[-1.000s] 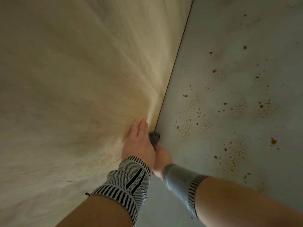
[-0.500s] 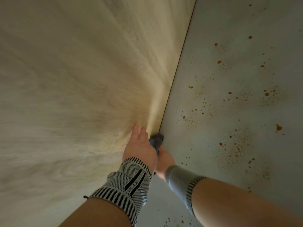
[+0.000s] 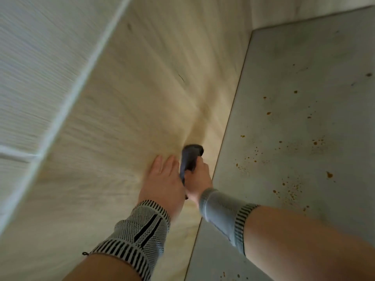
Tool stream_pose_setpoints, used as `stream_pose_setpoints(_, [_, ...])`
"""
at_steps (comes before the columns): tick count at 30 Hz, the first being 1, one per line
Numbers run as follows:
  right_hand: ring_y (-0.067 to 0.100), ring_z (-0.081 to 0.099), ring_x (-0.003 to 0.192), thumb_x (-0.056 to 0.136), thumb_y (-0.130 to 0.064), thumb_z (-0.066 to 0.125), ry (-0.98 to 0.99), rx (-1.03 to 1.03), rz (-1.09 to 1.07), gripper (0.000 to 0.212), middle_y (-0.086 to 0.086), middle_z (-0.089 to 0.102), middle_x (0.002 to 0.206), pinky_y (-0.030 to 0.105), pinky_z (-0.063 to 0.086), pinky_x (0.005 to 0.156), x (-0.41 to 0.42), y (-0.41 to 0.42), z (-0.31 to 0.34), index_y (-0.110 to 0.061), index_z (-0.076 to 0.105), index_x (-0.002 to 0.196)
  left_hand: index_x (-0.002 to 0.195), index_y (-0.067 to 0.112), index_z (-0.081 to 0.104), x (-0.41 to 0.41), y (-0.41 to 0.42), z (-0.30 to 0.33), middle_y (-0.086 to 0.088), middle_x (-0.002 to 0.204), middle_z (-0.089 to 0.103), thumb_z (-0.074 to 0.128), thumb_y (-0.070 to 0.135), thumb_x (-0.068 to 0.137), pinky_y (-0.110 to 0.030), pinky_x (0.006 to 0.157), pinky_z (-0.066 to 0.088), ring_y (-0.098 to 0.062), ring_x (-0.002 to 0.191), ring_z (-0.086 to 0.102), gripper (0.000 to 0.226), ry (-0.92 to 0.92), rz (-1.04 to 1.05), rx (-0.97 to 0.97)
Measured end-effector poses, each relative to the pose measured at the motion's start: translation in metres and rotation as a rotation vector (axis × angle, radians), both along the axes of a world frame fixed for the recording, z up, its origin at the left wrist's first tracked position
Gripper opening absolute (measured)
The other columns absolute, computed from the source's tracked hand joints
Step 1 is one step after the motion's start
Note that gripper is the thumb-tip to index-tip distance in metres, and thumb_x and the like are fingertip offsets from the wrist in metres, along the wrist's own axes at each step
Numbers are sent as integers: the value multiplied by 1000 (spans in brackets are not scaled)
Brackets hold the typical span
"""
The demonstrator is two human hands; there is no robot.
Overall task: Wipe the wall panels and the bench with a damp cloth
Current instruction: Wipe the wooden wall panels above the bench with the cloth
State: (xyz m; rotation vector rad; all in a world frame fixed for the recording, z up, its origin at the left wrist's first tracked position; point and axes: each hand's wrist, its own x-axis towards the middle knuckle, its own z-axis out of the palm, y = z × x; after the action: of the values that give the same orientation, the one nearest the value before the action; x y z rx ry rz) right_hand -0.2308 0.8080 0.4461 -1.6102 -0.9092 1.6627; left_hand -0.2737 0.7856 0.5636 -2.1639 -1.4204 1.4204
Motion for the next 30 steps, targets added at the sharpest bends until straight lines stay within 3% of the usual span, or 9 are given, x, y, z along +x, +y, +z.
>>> stream_pose_setpoints(3, [15,50,90,98,-21,50,26,166,98,30,2,40,122,26,51,77,-10,-47,44,-19,40,126,155,12,25,-1,-2,39,-6,165,5,45,39,99,-55,117,-13,-28,150,-16,65,14,-35,58])
stream_pose_setpoints(5, [22,52,102,97,-20,51,15,173,90,37,6,41,128,35,49,88,-8,-50,48,-17,38,132,156,11,19,-4,-8,66,-6,166,-1,33,31,102,-55,117,-12,-29,150,-18,59,25,-64,121])
stream_pose_setpoints(10, [33,53,109,100,-5,38,23,-113,-20,58,12,31,147,27,44,77,-3,-18,77,-14,17,152,157,9,-1,-28,-37,134,-8,164,-19,-7,23,90,-52,112,-24,-31,147,-26,68,29,-99,243])
stream_pose_setpoints(13, [33,53,104,97,-7,38,-6,162,-151,50,10,34,132,39,51,89,-23,-22,131,-15,29,145,155,9,-13,-47,-57,159,-8,161,-28,-4,24,91,-53,105,-26,-29,146,-29,67,26,-98,314])
stream_pose_setpoints(17, [23,50,97,98,-11,43,22,444,-128,40,7,36,123,26,43,88,-37,-56,152,-11,39,138,141,8,-36,-63,-72,169,-4,135,-57,17,23,100,-47,97,-38,-26,143,-36,69,-30,-53,357])
stream_pose_setpoints(22, [25,53,92,101,-9,36,-13,-18,2,46,11,34,143,25,50,65,-15,-48,129,-12,25,146,136,9,-41,-63,-74,158,-5,131,-61,16,24,98,-48,102,-36,-29,143,-36,70,-88,-39,416])
stream_pose_setpoints(25, [19,49,86,98,-11,43,-62,323,-7,38,9,37,131,9,41,62,-25,-61,161,-10,36,135,138,7,-37,-65,-75,159,-5,138,-53,14,25,99,-48,106,-29,-29,145,-31,67,-127,-27,436])
stream_pose_setpoints(27, [16,47,94,96,-11,48,-21,513,-16,38,7,37,126,14,40,79,-31,-72,177,-9,39,133,139,7,-37,-64,-75,160,-6,138,-50,13,26,99,-47,107,-28,-27,146,-30,66,-147,-12,435])
stream_pose_setpoints(30, [12,46,93,97,-12,48,-64,533,-47,35,7,41,127,20,39,82,-28,-65,172,-10,41,131,134,11,-41,-64,-75,161,-5,138,-51,15,23,99,-44,107,-30,-24,145,-33,67,-184,15,433])
